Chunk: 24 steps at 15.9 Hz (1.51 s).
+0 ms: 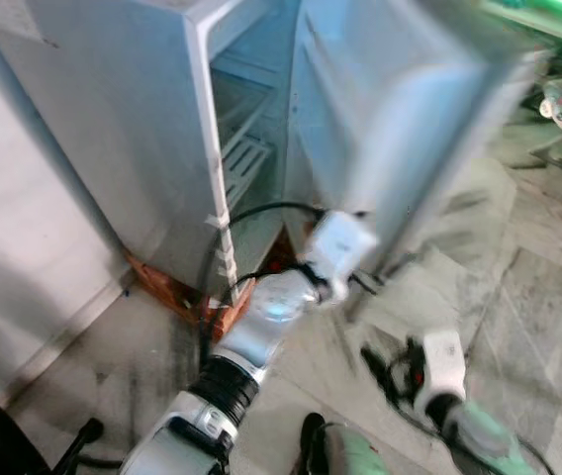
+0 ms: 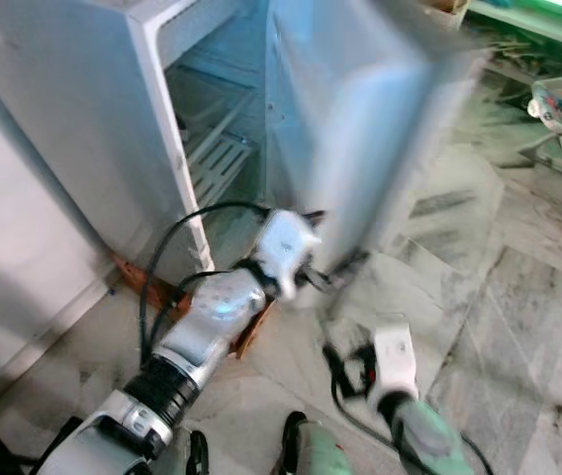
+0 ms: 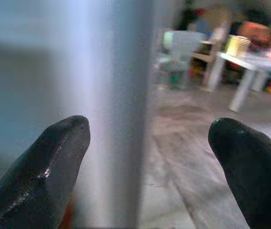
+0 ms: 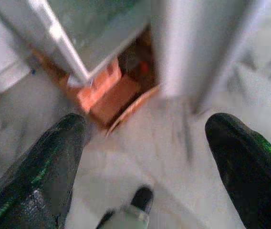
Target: Restocking fridge
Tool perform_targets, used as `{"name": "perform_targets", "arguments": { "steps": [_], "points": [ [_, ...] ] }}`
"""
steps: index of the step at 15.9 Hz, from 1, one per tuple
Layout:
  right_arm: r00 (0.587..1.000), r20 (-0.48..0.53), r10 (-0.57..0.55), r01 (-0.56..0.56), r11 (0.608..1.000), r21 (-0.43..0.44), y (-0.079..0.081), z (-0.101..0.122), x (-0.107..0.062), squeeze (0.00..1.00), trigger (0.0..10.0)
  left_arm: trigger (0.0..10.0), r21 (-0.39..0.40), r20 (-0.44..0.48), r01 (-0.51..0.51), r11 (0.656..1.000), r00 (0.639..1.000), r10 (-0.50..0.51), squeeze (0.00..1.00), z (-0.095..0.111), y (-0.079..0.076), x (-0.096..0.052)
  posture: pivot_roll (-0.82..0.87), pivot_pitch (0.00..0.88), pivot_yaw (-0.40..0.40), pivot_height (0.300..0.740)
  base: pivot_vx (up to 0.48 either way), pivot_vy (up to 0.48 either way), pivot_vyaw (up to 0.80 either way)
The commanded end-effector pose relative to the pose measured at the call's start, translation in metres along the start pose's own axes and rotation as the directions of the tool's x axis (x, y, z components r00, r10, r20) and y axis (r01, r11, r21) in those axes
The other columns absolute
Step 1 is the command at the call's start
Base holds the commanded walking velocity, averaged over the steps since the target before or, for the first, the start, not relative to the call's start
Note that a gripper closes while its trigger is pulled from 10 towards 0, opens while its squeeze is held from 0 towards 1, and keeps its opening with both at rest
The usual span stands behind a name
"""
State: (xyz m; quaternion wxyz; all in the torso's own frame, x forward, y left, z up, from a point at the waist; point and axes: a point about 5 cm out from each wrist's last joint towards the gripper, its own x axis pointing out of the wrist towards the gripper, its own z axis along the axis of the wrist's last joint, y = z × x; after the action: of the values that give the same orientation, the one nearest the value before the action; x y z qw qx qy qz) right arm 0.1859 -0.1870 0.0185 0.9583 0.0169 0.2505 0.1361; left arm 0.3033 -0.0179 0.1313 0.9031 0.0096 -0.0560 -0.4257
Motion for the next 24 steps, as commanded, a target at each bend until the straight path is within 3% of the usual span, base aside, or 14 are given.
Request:
{"name": "perform_targets", "arguments": {
  "steps": [1, 3, 6, 7, 10, 11, 16, 21, 24],
  "points": [
    [1.000, -0.004, 0.005, -0.005, 1.000, -0.002, 0.000, 0.000, 0.001, 0.00, 10.0, 10.0, 0.013, 0.131, 0.046, 0.999, 0.990, -0.047, 0.00, 0.043, -0.015, 0.030, 0.05, 0.124, -0.042, 0.740, 0.000, 0.000, 0.00],
    [1.000, -0.001, 0.007, -0.007, 1.000, -0.004, 0.000, 0.001, 0.004, 0.00, 10.0, 10.0, 0.000, 0.076, -0.092, 0.996, 0.993, 0.091, 0.00, 0.029, 0.017, 0.008, 0.05, 0.124, -0.042, 0.740, 0.000, 0.000, 0.00],
    [0.993, 0.116, -0.030, 0.030, 1.000, -0.003, -0.001, 0.024, 0.009, 0.00, 10.0, 10.0, 0.001, -0.002, -0.262, 0.965, 0.965, 0.262, 0.00, -0.001, 0.047, -0.033, 0.05, 0.121, -0.044, 0.740, 0.000, 0.000, 0.00],
    [0.988, 0.150, -0.041, 0.043, 0.999, -0.008, -0.002, 0.032, 0.012, 0.00, 10.0, 10.0, 0.004, -0.031, -0.321, 0.947, 0.946, 0.321, 0.00, -0.012, 0.053, -0.053, 0.06, 0.121, -0.045, 0.740, 0.000, 0.000, 0.00],
    [0.978, 0.198, -0.072, 0.068, 0.997, 0.023, 0.000, 0.043, 0.018, 0.00, 10.0, 10.0, 0.049, -0.100, -0.392, 0.919, 0.913, 0.395, 0.00, -0.032, 0.057, -0.090, 0.07, 0.127, -0.050, 0.740, 0.000, -0.265, 0.00],
    [0.967, 0.236, -0.091, 0.087, 0.996, 0.031, 0.001, 0.051, 0.021, 0.00, 10.0, 10.0, 0.064, -0.151, -0.421, 0.905, 0.892, 0.425, 0.00, -0.045, 0.056, -0.113, 0.07, 0.128, -0.052, 0.740, 0.000, -0.405, 0.00],
    [0.955, 0.282, -0.090, 0.086, 0.996, 0.029, 0.007, 0.062, 0.028, 0.00, 10.0, 10.0, 0.112, -0.203, -0.471, 0.875, 0.851, 0.484, 0.00, -0.053, 0.060, -0.138, 0.08, 0.130, -0.050, 0.740, 0.000, -0.396, -0.12],
    [0.951, 0.301, -0.064, 0.065, 0.998, 0.008, 0.018, 0.067, 0.034, 0.00, 10.0, 10.0, 0.122, -0.206, -0.477, 0.870, 0.845, 0.493, 0.00, -0.052, 0.062, -0.140, 0.08, 0.127, -0.044, 0.740, 0.000, -0.384, -0.80],
    [0.939, 0.334, -0.078, 0.078, 0.997, 0.013, 0.020, 0.077, 0.039, 0.00, 10.0, 10.0, 0.121, -0.212, -0.513, 0.850, 0.823, 0.527, 0.00, -0.051, 0.066, -0.146, 0.08, 0.125, -0.030, 0.740, 0.185, -0.353, -0.80]
  ]
}}
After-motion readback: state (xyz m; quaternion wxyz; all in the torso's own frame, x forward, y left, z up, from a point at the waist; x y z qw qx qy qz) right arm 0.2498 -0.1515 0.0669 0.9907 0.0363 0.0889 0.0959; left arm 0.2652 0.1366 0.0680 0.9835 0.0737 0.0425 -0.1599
